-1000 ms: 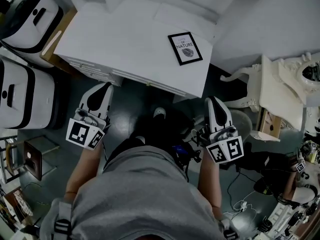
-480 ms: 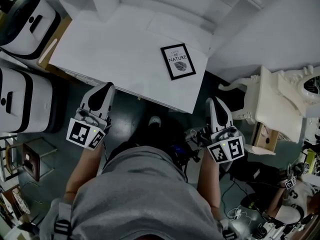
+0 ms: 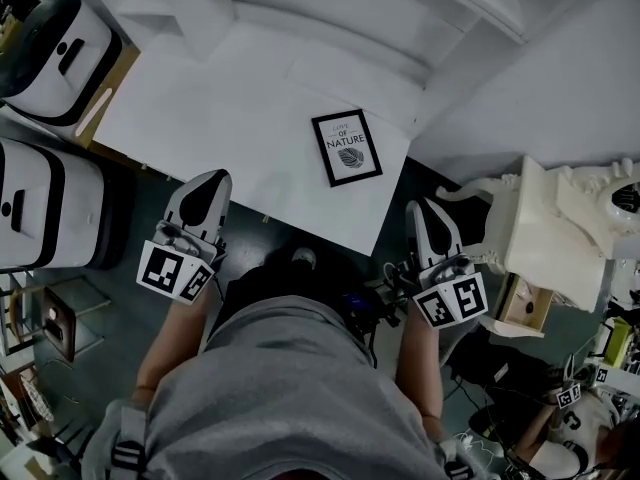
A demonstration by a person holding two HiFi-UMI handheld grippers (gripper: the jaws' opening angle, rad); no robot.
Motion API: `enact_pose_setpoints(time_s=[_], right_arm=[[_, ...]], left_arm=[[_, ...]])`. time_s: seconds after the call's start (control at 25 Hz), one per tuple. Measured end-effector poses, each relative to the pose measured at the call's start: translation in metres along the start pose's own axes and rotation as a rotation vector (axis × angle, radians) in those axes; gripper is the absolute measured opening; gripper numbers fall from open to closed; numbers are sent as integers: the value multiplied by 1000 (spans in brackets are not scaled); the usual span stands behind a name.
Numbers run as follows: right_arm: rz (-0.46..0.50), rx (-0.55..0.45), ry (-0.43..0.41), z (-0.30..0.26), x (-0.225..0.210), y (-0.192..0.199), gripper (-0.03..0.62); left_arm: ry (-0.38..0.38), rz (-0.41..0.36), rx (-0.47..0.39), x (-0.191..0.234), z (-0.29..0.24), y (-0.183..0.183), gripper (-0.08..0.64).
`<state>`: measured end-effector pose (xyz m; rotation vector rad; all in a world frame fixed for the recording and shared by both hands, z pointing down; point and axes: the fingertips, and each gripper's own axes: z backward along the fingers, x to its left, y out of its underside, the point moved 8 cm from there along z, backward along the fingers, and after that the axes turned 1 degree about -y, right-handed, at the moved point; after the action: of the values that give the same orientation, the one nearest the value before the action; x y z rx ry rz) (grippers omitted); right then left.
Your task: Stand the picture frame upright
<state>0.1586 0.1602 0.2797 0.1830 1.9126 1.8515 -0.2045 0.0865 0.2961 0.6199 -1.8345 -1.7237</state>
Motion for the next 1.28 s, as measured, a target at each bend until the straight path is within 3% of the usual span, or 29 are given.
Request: enact_pose_setpoints(time_s=[0.4,1.28], right_arm=[[-35,48,-3,-26,-26,7,28],[-34,47,181,-105,-62,2,28]], left_arm=[[7,28,55,9,-33,10,6],[216,44,80,89,-159,11,6]])
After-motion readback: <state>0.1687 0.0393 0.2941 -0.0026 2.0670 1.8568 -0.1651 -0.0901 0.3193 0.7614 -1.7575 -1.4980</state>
